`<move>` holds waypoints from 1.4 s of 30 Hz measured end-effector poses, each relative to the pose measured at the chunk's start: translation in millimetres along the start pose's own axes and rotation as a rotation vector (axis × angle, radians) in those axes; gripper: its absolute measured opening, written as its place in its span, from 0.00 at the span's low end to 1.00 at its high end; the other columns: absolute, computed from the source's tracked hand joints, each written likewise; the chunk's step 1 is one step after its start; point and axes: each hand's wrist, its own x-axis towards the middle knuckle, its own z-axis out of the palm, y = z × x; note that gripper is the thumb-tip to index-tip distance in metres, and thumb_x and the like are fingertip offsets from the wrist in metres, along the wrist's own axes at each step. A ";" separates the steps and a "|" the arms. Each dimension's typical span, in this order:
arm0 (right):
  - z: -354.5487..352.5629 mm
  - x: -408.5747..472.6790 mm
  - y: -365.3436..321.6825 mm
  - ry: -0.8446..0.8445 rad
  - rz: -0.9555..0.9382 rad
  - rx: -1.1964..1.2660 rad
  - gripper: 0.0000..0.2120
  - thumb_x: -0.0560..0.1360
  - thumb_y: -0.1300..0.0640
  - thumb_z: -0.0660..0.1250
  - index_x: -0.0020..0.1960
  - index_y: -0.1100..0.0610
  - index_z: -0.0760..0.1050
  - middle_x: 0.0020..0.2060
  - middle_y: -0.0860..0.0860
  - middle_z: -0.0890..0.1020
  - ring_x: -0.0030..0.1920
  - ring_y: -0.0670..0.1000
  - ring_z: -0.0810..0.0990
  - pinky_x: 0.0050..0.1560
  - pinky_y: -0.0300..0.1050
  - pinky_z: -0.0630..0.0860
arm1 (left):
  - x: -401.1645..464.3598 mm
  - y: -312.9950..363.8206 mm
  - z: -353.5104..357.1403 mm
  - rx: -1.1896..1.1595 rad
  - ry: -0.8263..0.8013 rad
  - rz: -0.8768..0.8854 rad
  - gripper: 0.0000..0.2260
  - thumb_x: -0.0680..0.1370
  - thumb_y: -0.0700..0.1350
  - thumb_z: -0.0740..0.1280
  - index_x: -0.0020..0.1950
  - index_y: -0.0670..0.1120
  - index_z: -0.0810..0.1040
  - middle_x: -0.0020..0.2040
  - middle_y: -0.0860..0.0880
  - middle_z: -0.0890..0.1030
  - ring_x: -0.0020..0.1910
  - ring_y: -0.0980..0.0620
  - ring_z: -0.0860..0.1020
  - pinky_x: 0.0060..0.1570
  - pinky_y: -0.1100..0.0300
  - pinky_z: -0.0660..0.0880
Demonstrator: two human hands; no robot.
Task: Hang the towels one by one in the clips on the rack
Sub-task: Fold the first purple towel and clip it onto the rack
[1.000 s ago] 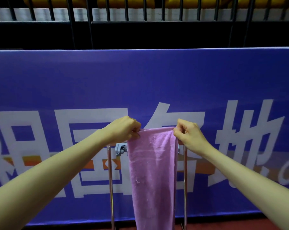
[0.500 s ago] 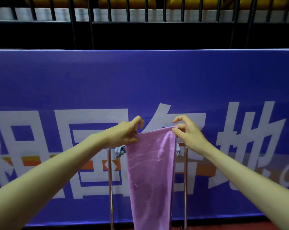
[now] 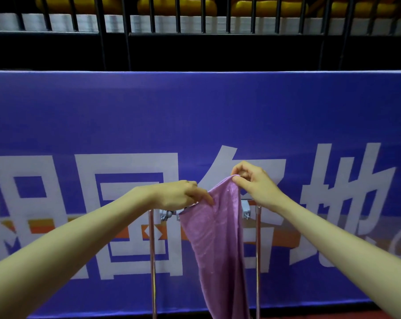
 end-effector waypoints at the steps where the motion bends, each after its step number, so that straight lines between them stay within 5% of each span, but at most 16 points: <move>1: -0.2 -0.1 0.7 -0.003 0.003 0.008 0.03 0.79 0.60 0.62 0.48 0.57 0.74 0.38 0.59 0.81 0.36 0.47 0.78 0.42 0.42 0.75 | 1.3 -1.1 1.3 0.081 0.019 0.019 0.22 0.79 0.35 0.55 0.64 0.57 0.74 0.55 0.50 0.71 0.53 0.54 0.71 0.51 0.69 0.67; 9: -0.2 -2.3 1.0 0.016 0.015 0.031 0.02 0.78 0.61 0.63 0.49 0.58 0.74 0.38 0.58 0.82 0.37 0.48 0.79 0.44 0.43 0.76 | 7.9 -7.8 10.5 0.498 0.446 0.394 0.04 0.74 0.45 0.70 0.48 0.49 0.82 0.42 0.53 0.80 0.40 0.54 0.76 0.39 0.61 0.68; 12: 1.5 -3.3 1.0 0.038 0.027 0.044 0.02 0.77 0.62 0.63 0.48 0.60 0.74 0.33 0.55 0.80 0.36 0.48 0.77 0.42 0.44 0.74 | 9.8 -7.4 10.8 0.676 0.560 0.482 0.04 0.75 0.49 0.68 0.45 0.51 0.81 0.51 0.53 0.77 0.48 0.53 0.69 0.42 0.56 0.69; 16: 3.8 -3.7 0.9 0.017 0.040 0.047 0.02 0.77 0.63 0.64 0.48 0.62 0.75 0.31 0.48 0.78 0.33 0.42 0.75 0.40 0.36 0.73 | 5.5 0.8 11.5 0.859 0.486 0.616 0.03 0.75 0.47 0.69 0.48 0.51 0.80 0.58 0.57 0.77 0.55 0.52 0.68 0.43 0.57 0.67; 21: 8.2 -5.3 3.0 -0.015 0.083 0.160 0.03 0.77 0.64 0.64 0.46 0.59 0.74 0.32 0.52 0.81 0.38 0.49 0.80 0.45 0.43 0.78 | 3.2 -1.6 17.4 0.586 0.496 0.454 0.07 0.79 0.50 0.62 0.46 0.51 0.77 0.41 0.56 0.78 0.41 0.55 0.72 0.42 0.61 0.60; 26: 18.3 -9.2 -1.0 -0.028 0.108 0.283 0.05 0.76 0.66 0.66 0.44 0.59 0.72 0.32 0.55 0.82 0.35 0.48 0.78 0.41 0.40 0.76 | 3.8 5.0 24.1 0.118 0.570 0.119 0.10 0.77 0.52 0.65 0.43 0.46 0.77 0.38 0.52 0.77 0.35 0.54 0.71 0.37 0.56 0.71; 30: 22.3 -14.0 -4.8 -0.032 0.122 0.329 0.07 0.75 0.65 0.67 0.45 0.60 0.69 0.32 0.56 0.81 0.36 0.50 0.78 0.40 0.39 0.76 | 3.2 9.2 22.0 -0.103 0.566 0.013 0.16 0.76 0.53 0.66 0.32 0.47 0.70 0.28 0.52 0.68 0.28 0.56 0.64 0.29 0.66 0.63; 42: 32.9 -20.6 -7.5 -0.100 0.188 0.441 0.08 0.74 0.65 0.69 0.52 0.59 0.74 0.40 0.54 0.85 0.42 0.52 0.83 0.48 0.46 0.79 | 5.7 7.2 25.0 -0.116 0.651 -0.056 0.18 0.75 0.49 0.68 0.28 0.50 0.65 0.25 0.53 0.65 0.27 0.54 0.62 0.29 0.63 0.62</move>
